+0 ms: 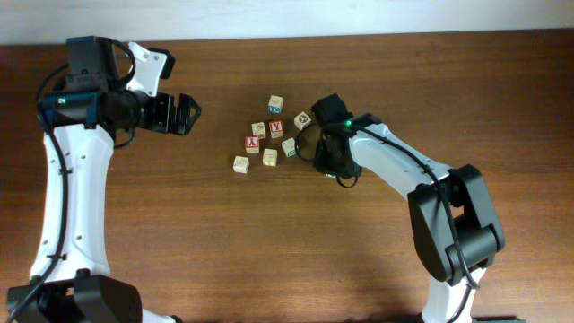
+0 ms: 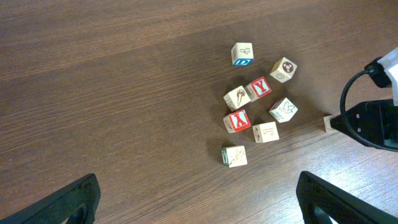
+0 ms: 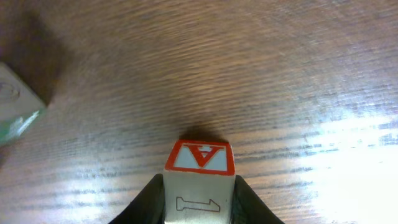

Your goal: Rotate 3 blocks

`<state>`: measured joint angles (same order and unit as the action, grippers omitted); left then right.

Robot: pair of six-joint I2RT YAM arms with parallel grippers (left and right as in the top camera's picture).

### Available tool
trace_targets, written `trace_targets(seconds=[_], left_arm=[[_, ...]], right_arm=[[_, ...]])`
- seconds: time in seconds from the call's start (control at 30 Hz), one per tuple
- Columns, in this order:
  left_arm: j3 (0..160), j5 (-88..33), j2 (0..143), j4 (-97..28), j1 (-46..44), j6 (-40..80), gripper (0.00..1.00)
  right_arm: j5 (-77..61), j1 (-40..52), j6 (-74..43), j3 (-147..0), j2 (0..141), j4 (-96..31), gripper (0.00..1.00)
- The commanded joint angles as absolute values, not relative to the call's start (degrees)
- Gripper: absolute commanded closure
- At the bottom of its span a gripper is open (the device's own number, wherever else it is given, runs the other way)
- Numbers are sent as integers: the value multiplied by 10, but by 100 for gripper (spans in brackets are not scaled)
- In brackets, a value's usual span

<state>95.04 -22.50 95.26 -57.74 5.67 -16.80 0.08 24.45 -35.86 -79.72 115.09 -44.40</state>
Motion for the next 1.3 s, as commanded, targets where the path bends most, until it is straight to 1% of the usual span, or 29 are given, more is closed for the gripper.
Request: trace_targets(seconds=[0.0,0.07,0.17,0.2,0.33,0.37,0.4,0.47,0.57,0.63,0.67,0.7,0.73,0.8,0.83,0.87,1.0,1.03,1.1,1.17,1.2,1.23,1.27], left_arm=[[962,-225,957,-578,57,-177,1],[962,-225,957,-578,57,-177,1],[962,-225,957,-578,57,-177,1],[962,-225,957,-578,57,-177,1],[962,-225,957,-578,57,-177,1],[962,-225,957,-578,57,-177,1],[962,-225,957,-578,57,-177,1],[962,-225,957,-578,57,-177,1],[962,-225,957,-578,57,-177,1],[962,-225,957,-578,57,-177,1],[962,-225,957,-578,57,-177,1],[962,-225,957,-578,57,-177,1],[962,-225,957,-578,57,-177,1],[962,-225,957,-578,57,-177,1],[962,-225,957,-578,57,-177,1],[962,-225,957,-578,57,-177,1],[962,-225,957,-578,57,-177,1],[962,-225,957,-578,57,-177,1],[962,-225,957,-578,57,-177,1],[962,-225,957,-578,57,-177,1],[962,-225,957,-578,57,-177,1],[962,-225,957,-578,57,-177,1],[962,-225,957,-578,57,-177,1]], right_arm=[[-53,247,-235,-812,1153,-486,73],[-125,247,-173,-817,1153,-534,72],[-128,247,-169,-816,1153,-601,71],[-104,247,-170,-816,1153,-622,71],[-36,247,-216,-803,1154,-620,71],[-36,247,-218,-803,1154,-618,70],[-38,247,-217,-803,1154,-619,64],[-45,247,-217,-803,1154,-627,56],[-58,247,-217,-805,1154,-635,51],[-58,242,-189,-857,1153,-649,46],[-58,236,-163,-922,1153,-663,43],[-57,235,-143,-988,1153,-655,42],[-58,238,-124,-1026,1153,-606,41],[-58,250,-92,-1027,1163,-495,36],[-57,265,-57,-1026,1187,-455,33],[-58,271,-48,-1026,1202,-446,33],[-61,297,-33,-1025,1280,-443,35],[-57,300,-34,-1025,1298,-443,39],[-53,300,-34,-1025,1307,-441,39],[-51,299,-34,-1025,1307,-436,53],[-51,299,-34,-1025,1307,-437,56],[-51,300,-34,-1025,1307,-437,64],[-51,299,-34,-1025,1307,-437,67]])
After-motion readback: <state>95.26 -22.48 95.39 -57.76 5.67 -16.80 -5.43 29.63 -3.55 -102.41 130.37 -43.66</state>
